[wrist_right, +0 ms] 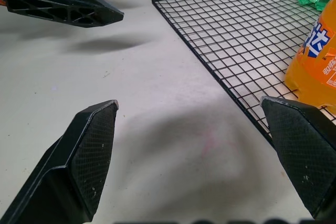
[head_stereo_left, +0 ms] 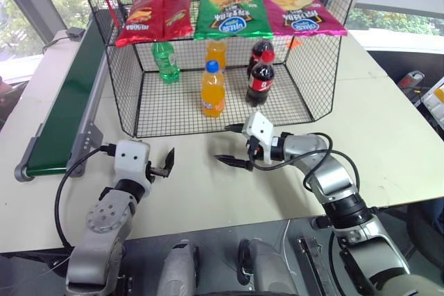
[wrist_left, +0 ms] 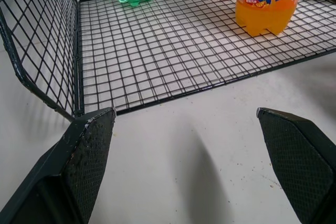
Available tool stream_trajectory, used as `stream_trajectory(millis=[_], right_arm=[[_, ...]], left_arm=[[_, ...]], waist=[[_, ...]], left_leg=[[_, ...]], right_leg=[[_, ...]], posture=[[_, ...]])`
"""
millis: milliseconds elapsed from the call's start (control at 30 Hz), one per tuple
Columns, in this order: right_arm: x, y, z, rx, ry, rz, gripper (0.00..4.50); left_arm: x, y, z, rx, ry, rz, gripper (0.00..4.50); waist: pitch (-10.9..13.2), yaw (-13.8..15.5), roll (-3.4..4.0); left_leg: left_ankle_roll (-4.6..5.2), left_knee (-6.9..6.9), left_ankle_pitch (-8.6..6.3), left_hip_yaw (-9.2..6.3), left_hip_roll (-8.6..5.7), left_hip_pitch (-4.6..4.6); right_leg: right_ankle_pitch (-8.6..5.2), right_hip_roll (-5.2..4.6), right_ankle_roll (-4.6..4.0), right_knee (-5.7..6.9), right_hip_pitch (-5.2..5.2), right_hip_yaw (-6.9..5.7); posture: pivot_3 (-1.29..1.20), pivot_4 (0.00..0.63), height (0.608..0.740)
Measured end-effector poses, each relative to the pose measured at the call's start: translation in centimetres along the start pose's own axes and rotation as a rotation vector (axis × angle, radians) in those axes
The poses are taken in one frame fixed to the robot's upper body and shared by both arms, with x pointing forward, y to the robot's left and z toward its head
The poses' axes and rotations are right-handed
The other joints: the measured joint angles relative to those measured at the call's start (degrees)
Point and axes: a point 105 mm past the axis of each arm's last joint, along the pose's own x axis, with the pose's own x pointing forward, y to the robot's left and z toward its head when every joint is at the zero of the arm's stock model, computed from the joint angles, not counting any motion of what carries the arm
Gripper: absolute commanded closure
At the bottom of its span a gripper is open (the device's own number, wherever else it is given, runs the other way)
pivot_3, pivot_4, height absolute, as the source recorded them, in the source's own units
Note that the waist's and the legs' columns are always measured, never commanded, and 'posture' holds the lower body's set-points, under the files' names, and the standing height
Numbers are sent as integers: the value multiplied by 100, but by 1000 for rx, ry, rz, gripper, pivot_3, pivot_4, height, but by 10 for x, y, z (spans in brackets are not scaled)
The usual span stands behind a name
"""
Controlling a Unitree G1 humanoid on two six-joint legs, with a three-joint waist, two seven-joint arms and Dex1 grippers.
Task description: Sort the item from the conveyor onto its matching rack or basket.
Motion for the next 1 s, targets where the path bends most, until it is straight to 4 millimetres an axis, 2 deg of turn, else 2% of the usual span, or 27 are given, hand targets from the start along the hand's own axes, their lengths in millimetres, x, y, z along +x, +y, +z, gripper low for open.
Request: stream_trajectory(millis=[167, 267, 400, 667, 800, 1000], right_arm=[[0, 1, 0, 1, -1, 6, 0], [-1, 3, 1, 6, -6, 35, 0], [-2, 11, 7, 21, -35, 98, 0], [-1, 22, 20, 54, -105, 180, 0], [3, 28, 36, 102, -218, 216, 0], [1, 28, 40, 105, -243, 215, 0]], left_arm=[[-6, 4, 15, 7, -45, 11, 27], [-14, 19, 29, 17, -74, 65, 27], [-26, 38, 35, 9, -76, 143, 27], [-54, 83, 31, -49, -48, 338, 27], [-64, 104, 28, -115, -59, 420, 27], [-74, 126, 27, -178, -75, 500, 27]], waist=[[0, -3, 0], [0, -4, 0], [0, -5, 0], [0, 5, 0], [0, -6, 0], [0, -1, -1]], left_leg=[[0, 0, 0, 0, 0, 0], [0, 0, 0, -1, 0, 0], [0, 0, 0, -1, 0, 0], [0, 1, 0, -4, 0, 2], [0, 1, 0, -5, 1, 2], [0, 2, 0, -3, 0, 3]], right_leg=[[0, 0, 0, 0, 0, 0], [0, 0, 0, 0, 0, 0], [0, 1, 0, 0, 0, 0], [0, 1, -1, 0, 4, -1], [0, 2, -1, 0, 3, 0], [0, 0, -1, 0, 5, 0]], posture=[[0, 150, 740], [0, 150, 740], [0, 150, 740], [0, 150, 740], [0, 150, 740], [0, 150, 740]])
